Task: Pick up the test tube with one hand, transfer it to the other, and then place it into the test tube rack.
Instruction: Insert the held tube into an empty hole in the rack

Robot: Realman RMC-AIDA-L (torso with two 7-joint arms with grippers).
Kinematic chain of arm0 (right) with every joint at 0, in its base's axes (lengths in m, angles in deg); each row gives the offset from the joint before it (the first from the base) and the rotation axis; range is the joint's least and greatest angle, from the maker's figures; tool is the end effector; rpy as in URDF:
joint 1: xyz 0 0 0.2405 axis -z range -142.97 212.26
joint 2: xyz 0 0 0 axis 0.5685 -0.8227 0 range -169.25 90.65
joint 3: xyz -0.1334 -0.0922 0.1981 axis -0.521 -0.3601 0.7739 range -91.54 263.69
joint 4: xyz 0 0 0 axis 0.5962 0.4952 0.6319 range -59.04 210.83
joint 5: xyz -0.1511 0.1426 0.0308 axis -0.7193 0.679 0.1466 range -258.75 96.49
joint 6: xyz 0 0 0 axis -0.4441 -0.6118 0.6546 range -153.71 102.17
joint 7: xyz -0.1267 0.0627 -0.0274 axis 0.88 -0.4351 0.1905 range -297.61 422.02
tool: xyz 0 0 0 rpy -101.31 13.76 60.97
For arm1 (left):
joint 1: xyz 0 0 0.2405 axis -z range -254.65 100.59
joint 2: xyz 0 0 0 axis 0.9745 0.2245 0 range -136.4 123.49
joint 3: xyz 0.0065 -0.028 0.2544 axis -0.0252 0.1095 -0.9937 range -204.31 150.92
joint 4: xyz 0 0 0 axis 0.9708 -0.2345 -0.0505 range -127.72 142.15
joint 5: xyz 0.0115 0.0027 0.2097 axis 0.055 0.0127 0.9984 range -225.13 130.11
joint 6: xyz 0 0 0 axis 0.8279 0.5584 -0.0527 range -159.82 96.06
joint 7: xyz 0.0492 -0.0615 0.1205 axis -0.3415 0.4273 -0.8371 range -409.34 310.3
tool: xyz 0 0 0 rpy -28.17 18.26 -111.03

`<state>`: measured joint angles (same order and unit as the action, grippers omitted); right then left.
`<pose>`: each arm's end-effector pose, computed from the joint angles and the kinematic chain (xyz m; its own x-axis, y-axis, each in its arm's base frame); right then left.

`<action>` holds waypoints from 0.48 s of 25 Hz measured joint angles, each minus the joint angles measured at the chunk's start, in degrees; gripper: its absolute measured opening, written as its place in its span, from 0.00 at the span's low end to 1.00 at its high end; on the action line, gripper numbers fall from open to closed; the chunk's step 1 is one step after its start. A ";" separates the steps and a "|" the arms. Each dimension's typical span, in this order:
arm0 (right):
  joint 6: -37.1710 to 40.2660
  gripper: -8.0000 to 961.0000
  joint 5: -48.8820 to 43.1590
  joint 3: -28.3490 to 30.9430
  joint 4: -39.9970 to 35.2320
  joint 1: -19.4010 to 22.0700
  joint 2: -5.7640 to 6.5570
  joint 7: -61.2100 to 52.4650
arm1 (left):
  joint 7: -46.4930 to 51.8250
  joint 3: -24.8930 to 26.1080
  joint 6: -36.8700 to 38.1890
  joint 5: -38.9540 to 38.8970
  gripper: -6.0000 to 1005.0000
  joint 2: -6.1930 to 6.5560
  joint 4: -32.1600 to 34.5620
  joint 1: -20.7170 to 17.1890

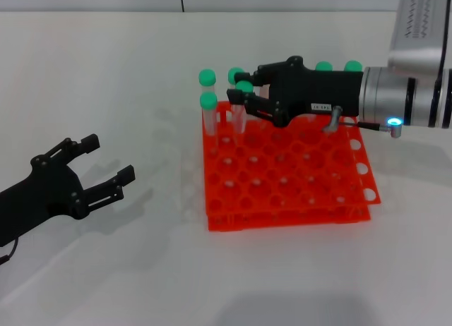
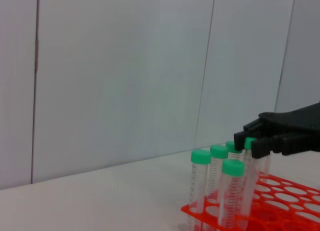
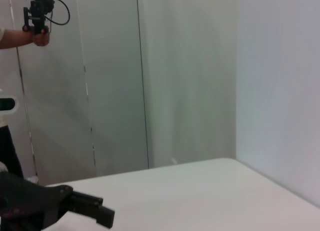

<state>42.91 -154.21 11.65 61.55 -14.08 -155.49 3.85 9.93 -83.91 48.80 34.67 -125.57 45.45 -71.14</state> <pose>0.1681 0.3938 -0.0666 0.8425 -0.0676 -0.5345 -0.2263 -0.9447 -0.2373 -0.3344 0.2459 0.0047 0.7260 0.2172 0.6525 0.5748 -0.7126 -0.4023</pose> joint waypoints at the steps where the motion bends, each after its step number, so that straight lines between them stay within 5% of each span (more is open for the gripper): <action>1: -0.44 0.27 0.45 -1.12 -0.06 0.03 0.00 -0.25 | -0.02 0.00 0.00 0.00 0.89 0.03 0.00 0.00; 12: -1.83 0.27 3.33 -5.29 -0.90 0.15 0.00 -1.14 | -1.09 0.00 0.00 0.00 0.89 -0.01 0.06 0.09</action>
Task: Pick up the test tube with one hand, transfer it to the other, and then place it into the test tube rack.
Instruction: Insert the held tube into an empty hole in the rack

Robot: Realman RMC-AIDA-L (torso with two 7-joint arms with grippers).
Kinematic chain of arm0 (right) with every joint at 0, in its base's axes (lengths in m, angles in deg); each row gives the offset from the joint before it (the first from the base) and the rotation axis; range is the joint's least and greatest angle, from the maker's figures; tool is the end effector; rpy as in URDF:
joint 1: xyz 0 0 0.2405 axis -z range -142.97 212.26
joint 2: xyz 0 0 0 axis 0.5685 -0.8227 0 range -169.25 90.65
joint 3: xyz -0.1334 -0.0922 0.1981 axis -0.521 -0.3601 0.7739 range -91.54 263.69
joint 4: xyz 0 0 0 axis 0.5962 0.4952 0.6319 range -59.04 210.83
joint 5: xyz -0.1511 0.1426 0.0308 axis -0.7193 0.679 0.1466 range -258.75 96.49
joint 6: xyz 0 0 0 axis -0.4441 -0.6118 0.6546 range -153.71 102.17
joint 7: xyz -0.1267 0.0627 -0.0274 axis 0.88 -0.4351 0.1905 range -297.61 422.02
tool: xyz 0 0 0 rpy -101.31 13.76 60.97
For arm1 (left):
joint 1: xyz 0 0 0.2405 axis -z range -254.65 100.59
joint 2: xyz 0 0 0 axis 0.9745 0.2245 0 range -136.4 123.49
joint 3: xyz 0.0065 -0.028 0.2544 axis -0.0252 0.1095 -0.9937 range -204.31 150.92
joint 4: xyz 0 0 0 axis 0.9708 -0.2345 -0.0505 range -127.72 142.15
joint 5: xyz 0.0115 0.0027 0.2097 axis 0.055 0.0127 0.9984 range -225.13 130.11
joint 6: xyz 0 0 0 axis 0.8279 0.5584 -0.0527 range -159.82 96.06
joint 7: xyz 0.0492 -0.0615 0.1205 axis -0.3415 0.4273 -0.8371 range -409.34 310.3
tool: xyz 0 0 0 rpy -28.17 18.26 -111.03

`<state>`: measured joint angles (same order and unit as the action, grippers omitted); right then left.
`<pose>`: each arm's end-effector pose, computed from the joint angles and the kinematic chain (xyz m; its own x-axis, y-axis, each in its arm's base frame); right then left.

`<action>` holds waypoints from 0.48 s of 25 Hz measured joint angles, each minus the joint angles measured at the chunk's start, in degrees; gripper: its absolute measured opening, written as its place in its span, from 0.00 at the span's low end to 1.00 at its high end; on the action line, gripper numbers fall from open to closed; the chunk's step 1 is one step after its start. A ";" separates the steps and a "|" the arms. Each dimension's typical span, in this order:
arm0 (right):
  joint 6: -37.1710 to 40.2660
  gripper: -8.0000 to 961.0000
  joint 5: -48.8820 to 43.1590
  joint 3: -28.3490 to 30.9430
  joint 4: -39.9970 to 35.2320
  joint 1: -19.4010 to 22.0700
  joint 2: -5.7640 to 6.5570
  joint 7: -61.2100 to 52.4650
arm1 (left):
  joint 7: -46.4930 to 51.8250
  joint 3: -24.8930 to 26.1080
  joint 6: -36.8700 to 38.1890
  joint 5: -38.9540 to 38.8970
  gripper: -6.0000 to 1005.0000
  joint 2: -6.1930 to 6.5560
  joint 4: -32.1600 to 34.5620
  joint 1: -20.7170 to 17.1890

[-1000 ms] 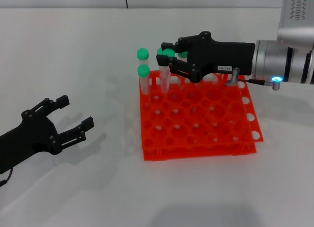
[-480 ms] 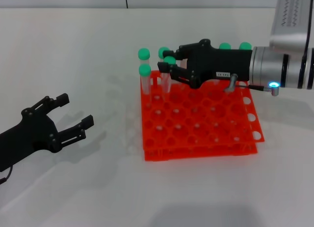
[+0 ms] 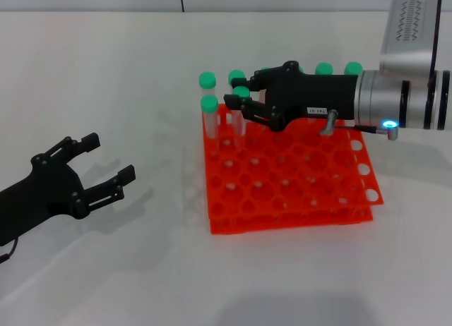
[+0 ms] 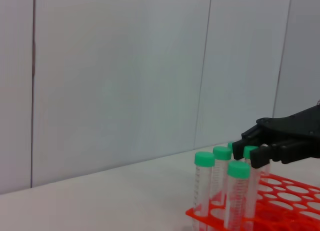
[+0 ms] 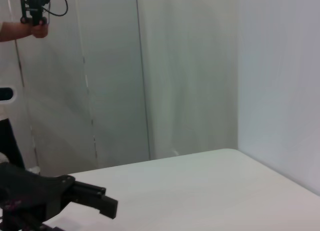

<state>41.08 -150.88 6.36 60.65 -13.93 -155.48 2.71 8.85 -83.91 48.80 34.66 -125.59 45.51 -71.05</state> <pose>0.1670 0.3927 -0.0720 0.8539 -0.0787 -0.5145 -0.2253 -0.9470 -0.2290 -0.3338 0.2466 0.0047 0.7372 0.2017 0.6448 0.5593 -0.7176 -0.4150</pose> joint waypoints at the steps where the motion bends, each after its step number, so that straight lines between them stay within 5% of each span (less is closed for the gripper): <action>1: -0.01 0.27 0.05 -0.60 -0.33 0.02 0.00 -0.01 | -0.10 0.00 0.00 0.00 0.89 -0.01 0.00 0.00; 9: -0.15 0.28 3.11 -4.89 -2.11 0.50 0.00 -0.97 | -0.31 0.00 0.00 0.00 0.89 -0.04 -0.06 0.00; 12: -0.12 0.39 4.41 -5.62 -3.88 1.88 0.00 -1.00 | -0.36 0.00 0.00 0.00 0.89 -0.01 -0.06 -0.01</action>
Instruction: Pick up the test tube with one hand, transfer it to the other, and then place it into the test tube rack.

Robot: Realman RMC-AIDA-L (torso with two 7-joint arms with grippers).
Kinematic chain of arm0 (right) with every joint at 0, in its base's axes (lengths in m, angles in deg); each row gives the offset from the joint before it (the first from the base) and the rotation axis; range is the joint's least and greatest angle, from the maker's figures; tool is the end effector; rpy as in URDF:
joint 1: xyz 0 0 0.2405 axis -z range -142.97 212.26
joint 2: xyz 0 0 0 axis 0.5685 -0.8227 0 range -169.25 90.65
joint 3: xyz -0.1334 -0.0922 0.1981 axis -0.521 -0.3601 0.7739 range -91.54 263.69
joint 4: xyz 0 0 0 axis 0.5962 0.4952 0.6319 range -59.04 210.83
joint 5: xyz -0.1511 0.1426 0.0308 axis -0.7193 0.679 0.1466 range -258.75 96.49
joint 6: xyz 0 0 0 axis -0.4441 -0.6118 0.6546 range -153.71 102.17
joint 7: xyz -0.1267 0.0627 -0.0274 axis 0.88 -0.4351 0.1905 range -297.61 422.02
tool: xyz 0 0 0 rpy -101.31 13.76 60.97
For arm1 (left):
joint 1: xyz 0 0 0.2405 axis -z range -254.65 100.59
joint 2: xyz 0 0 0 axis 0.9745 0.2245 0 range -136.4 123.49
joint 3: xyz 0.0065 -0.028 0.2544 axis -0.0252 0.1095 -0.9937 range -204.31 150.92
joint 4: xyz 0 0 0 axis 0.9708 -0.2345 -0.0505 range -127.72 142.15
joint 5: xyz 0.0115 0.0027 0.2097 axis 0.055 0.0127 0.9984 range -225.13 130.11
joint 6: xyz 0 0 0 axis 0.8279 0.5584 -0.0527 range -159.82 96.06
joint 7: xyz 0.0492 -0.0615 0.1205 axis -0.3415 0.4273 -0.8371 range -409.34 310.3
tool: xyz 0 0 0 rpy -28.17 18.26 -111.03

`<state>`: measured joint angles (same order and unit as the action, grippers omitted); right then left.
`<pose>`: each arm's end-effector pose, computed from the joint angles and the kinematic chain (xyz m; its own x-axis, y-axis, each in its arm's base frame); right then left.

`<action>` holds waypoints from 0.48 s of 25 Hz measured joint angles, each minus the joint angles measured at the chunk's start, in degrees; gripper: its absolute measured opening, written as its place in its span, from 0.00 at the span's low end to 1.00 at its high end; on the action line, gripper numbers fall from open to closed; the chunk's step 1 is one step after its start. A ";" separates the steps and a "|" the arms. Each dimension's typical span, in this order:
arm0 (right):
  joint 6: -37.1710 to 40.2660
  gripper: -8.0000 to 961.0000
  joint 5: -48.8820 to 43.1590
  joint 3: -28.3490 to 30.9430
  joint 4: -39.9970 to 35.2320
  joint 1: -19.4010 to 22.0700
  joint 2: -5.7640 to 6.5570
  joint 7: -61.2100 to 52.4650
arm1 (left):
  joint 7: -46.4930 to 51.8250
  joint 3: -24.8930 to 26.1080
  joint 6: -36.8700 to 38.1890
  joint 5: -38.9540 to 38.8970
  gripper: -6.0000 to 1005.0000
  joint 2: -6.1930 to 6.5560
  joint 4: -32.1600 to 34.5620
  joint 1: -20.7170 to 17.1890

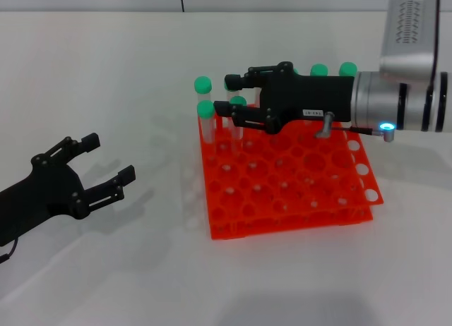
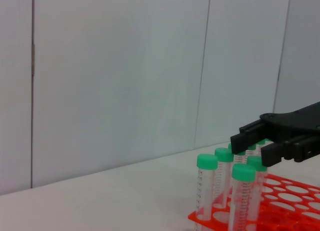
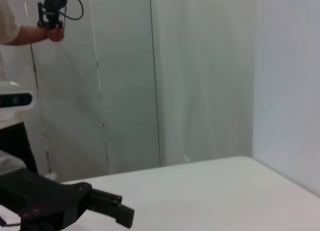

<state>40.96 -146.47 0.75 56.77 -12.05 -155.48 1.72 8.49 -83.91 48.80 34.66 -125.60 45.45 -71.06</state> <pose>0.1606 0.3874 -0.0731 0.8452 -0.0629 -0.5307 -0.2056 -0.9549 -0.2142 -0.3339 0.2464 0.0045 0.7401 0.1982 0.6426 0.5556 -0.7186 -0.4183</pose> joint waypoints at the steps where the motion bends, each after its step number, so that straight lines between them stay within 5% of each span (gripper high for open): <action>1: 0.10 0.43 0.09 -0.02 -0.77 0.60 0.00 -0.09 | 0.00 0.00 0.00 0.00 0.89 0.02 0.00 0.01; 3: 0.52 0.50 0.18 -0.02 -2.39 1.77 0.01 -0.65 | 0.00 0.02 0.00 -0.03 0.89 0.03 0.00 0.00; 12: 8.40 0.54 0.00 1.92 -11.99 11.55 1.64 -2.65 | 3.59 0.09 0.62 -0.01 0.89 0.85 1.32 1.55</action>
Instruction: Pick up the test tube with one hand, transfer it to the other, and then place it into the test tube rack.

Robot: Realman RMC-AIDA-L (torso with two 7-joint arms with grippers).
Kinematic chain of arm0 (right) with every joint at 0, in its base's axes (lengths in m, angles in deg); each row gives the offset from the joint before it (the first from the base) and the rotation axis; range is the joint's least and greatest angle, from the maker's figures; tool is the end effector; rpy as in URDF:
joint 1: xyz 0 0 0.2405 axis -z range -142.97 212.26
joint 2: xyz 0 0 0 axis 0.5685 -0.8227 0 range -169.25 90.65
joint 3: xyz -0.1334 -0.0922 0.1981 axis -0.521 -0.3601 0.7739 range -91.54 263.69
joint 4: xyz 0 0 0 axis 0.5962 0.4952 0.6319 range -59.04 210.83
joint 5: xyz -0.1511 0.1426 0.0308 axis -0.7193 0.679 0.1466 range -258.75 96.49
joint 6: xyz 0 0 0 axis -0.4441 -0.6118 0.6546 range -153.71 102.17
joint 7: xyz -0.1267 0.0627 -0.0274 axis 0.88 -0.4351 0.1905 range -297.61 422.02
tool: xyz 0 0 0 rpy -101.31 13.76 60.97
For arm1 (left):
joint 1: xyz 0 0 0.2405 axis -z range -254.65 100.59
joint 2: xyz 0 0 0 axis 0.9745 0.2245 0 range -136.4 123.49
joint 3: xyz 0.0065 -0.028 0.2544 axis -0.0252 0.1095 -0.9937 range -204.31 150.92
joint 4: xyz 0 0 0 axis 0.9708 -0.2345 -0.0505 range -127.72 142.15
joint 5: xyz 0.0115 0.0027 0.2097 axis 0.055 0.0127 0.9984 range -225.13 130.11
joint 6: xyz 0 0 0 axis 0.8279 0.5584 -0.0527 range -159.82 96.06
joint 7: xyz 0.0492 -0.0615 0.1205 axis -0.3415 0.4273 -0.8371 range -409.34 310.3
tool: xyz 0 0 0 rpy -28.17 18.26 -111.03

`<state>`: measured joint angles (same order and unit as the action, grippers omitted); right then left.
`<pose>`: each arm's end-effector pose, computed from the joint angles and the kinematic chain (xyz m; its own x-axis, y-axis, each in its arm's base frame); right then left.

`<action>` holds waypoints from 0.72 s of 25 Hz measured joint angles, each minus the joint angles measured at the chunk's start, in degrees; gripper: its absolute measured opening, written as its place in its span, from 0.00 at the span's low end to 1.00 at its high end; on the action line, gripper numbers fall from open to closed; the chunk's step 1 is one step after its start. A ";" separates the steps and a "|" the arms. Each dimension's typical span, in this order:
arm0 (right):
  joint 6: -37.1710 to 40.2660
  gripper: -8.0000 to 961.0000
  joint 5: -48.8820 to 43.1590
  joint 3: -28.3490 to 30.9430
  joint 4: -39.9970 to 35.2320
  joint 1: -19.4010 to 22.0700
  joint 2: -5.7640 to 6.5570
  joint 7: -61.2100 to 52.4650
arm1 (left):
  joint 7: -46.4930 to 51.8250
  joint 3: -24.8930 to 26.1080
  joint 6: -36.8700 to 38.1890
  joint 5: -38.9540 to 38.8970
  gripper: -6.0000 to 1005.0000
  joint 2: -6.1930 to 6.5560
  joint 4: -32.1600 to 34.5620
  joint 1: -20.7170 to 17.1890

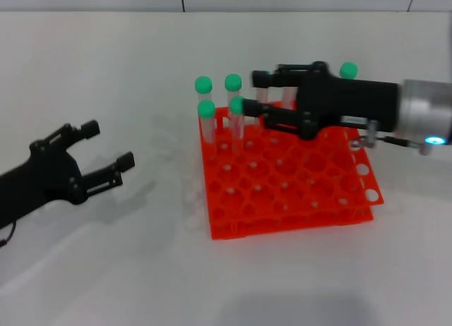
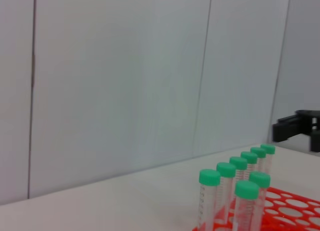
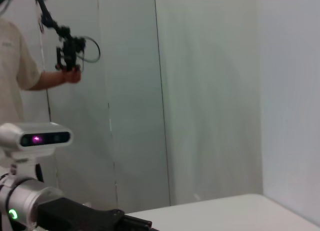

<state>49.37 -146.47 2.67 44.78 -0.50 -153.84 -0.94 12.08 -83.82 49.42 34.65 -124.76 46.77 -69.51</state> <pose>0.1799 0.3598 -0.0370 0.7722 -0.0383 -0.6342 -0.2068 -0.9590 -0.1939 -0.3267 0.2580 0.0136 0.7283 0.1992 0.6556 0.5562 -0.7307 -0.3959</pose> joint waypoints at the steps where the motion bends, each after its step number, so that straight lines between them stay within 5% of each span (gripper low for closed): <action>1: 0.86 0.54 -0.05 0.46 -0.47 0.84 0.36 -0.09 | 0.77 0.00 0.04 0.24 0.89 0.21 0.10 0.42; 10: 6.93 0.62 -0.37 5.36 2.75 7.64 5.66 -0.89 | 11.45 0.01 1.02 10.44 0.89 2.74 -0.10 8.10; 12: 8.09 0.70 -0.87 5.41 4.16 8.26 6.69 -0.51 | 12.53 -0.02 2.85 11.71 0.89 3.51 -0.18 9.42; 18: 8.05 0.85 -4.49 6.12 6.02 10.37 7.58 0.64 | 15.76 -0.05 8.49 14.77 0.89 5.73 -0.42 12.64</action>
<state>57.41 -150.95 8.78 50.80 9.88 -146.27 -0.30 27.83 -83.86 57.91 49.42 -119.02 46.35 -56.86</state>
